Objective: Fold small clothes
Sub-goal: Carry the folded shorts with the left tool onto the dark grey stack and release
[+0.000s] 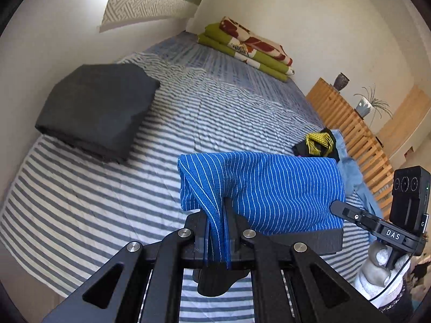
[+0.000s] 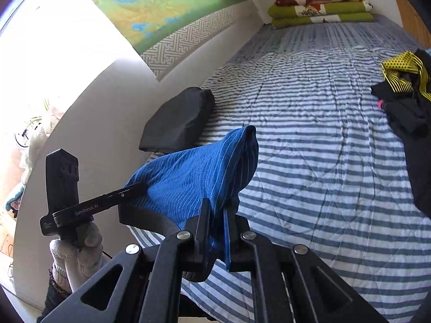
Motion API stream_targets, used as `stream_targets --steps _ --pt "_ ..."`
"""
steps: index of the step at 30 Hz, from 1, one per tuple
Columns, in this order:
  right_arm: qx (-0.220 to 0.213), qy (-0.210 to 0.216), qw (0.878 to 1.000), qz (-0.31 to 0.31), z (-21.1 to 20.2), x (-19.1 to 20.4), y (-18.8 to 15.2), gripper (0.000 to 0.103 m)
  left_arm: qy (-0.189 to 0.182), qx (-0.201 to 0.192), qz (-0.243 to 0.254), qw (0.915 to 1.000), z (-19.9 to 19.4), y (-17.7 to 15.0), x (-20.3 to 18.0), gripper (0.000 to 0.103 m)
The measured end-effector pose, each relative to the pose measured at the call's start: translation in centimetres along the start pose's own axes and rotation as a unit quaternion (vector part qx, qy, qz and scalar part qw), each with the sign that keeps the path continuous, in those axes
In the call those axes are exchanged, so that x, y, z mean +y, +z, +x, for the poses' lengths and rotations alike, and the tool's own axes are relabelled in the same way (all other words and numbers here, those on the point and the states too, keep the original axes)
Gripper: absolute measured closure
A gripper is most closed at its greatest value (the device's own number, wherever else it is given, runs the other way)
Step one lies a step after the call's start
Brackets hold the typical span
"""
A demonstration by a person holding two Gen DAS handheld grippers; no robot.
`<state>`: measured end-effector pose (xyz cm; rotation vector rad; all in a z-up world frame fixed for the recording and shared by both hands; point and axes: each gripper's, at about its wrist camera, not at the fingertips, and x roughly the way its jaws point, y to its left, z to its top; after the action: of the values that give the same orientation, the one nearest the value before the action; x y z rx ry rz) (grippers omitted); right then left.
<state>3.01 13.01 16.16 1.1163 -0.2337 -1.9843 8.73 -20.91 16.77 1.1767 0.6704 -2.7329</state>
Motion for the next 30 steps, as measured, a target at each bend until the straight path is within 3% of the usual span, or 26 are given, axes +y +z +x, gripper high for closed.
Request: stream_targets --steps 8,12,16,19,21,23,25,27,30 --pt "-0.014 0.015 0.998 -0.056 8.5 7.0 9.0 0.096 0.082 -0.063 -0.003 0.9946 -2.4 11.1 8.0 0.096" --pt "-0.032 0.031 0.996 -0.078 13.8 10.0 13.2 0.096 0.105 -0.085 -0.015 0.9907 -1.6 16.1 13.2 0.096" --pt "-0.038 0.057 0.996 -0.059 20.2 10.8 16.6 0.096 0.134 -0.088 -0.021 0.9868 1.0 19.3 18.7 0.096" --pt "-0.041 0.063 0.996 -0.052 25.2 10.9 18.0 0.096 0.144 -0.075 -0.03 0.9863 4.5 20.4 23.2 0.093" --pt "-0.042 0.043 0.996 -0.061 28.6 10.8 18.4 0.096 0.178 -0.029 -0.049 0.9823 8.0 20.6 26.5 0.088" --pt "0.006 -0.007 0.998 -0.067 33.1 10.3 18.4 0.089 0.199 -0.004 -0.084 0.9764 9.8 20.3 28.9 0.088" --pt "0.064 -0.045 0.996 -0.046 36.0 8.9 17.8 0.089 0.185 -0.018 -0.099 0.9775 9.8 19.8 29.7 0.083" --pt "0.052 -0.036 0.998 -0.027 35.5 7.5 17.1 0.088 0.183 -0.033 -0.096 0.9778 9.4 19.6 29.7 0.076" --pt "0.04 -0.032 0.998 -0.026 33.7 6.5 16.2 0.084 0.175 -0.028 -0.094 0.9797 9.3 18.5 28.9 0.075"
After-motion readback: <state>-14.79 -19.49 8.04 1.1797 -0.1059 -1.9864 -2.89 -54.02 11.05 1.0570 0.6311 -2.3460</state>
